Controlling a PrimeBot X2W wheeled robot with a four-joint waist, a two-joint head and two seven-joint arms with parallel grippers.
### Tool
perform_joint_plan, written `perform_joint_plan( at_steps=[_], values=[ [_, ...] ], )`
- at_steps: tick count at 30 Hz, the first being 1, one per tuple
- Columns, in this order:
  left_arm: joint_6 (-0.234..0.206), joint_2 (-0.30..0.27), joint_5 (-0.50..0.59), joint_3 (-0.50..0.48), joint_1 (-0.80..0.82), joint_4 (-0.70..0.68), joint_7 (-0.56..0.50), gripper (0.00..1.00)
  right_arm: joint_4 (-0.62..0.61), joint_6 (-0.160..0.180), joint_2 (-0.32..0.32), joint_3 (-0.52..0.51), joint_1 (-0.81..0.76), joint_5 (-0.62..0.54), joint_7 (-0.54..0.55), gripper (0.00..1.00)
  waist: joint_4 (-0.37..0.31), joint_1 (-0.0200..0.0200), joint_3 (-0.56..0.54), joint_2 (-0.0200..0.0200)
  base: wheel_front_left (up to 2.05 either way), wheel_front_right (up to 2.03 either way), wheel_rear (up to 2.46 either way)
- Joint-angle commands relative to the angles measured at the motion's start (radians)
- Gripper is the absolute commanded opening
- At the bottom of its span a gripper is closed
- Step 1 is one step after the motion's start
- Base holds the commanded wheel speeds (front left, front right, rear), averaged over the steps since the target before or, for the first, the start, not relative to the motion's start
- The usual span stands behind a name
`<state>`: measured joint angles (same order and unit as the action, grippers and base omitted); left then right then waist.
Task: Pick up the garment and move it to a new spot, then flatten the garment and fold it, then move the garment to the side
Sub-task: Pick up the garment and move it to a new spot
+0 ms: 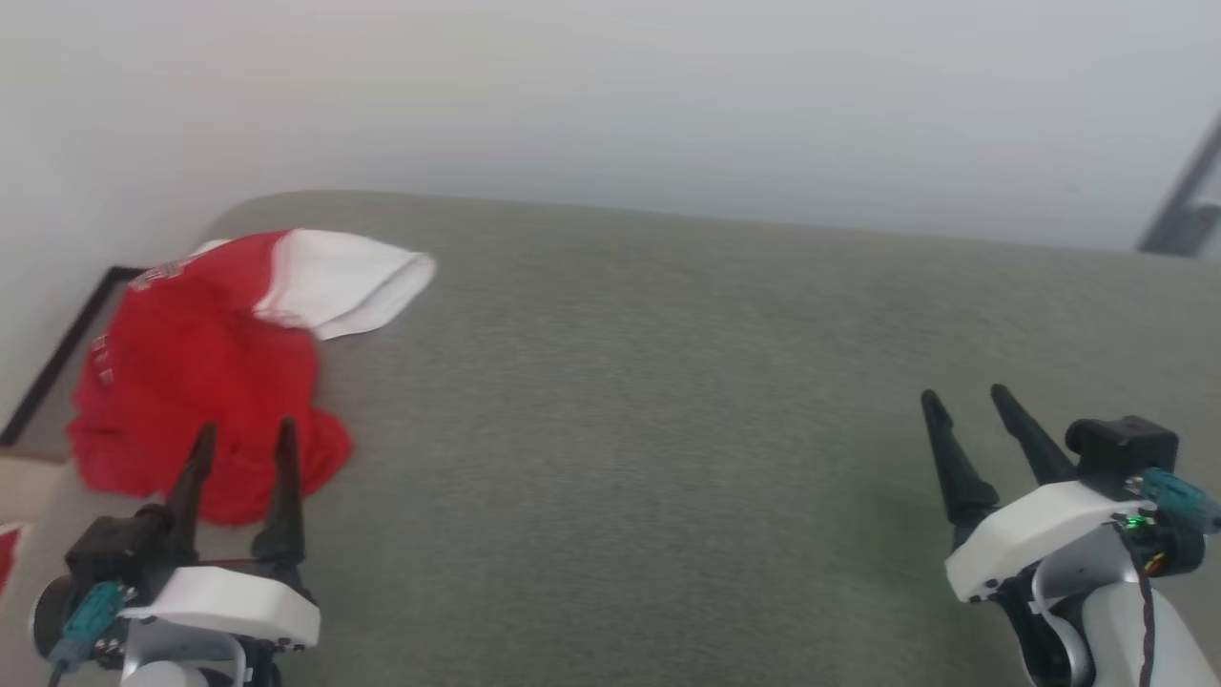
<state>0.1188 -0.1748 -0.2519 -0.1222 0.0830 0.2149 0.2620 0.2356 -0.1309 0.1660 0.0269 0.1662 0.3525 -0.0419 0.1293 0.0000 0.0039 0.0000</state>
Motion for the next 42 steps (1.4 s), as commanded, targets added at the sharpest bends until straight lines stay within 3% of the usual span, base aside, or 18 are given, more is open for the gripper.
perform_joint_plan(
  at_steps=[1, 12, 23, 33, 42],
  values=[
    [-0.006, -0.003, -0.011, -0.007, 0.005, 0.002, 0.004, 1.00, 0.003, 0.000, -0.001, 0.006, 0.002, 0.007, 0.004, 1.00, 0.041, 0.0000, -0.014, 0.0000, 0.00, 0.00, 0.00],
    [-0.023, -0.022, -0.027, -0.023, -0.018, -0.011, 0.000, 1.00, 0.026, 0.000, 0.005, 0.090, 0.031, 0.018, 0.009, 1.00, 0.198, 0.0000, -0.041, 0.0000, 0.00, 0.00, 0.00],
    [-0.043, -0.020, -0.045, -0.029, -0.012, -0.022, -0.016, 1.00, 0.036, 0.000, 0.000, 0.096, 0.036, 0.018, -0.007, 1.00, 0.269, 0.0000, -0.027, 0.0000, 0.00, 0.00, 0.00],
    [-0.037, -0.033, -0.073, -0.004, 0.159, 0.071, -0.061, 1.00, -0.003, 0.000, 0.030, 0.081, 0.068, 0.014, 0.016, 1.00, 0.233, 0.0000, 0.063, 0.0000, 0.00, 0.00, 0.00],
    [-0.015, -0.085, -0.107, 0.009, 0.421, 0.340, -0.082, 1.00, -0.076, 0.000, 0.074, 0.071, 0.140, 0.003, 0.051, 1.00, 0.146, 0.0000, 0.220, 0.0000, 0.00, 0.00, 0.00]
  ],
)
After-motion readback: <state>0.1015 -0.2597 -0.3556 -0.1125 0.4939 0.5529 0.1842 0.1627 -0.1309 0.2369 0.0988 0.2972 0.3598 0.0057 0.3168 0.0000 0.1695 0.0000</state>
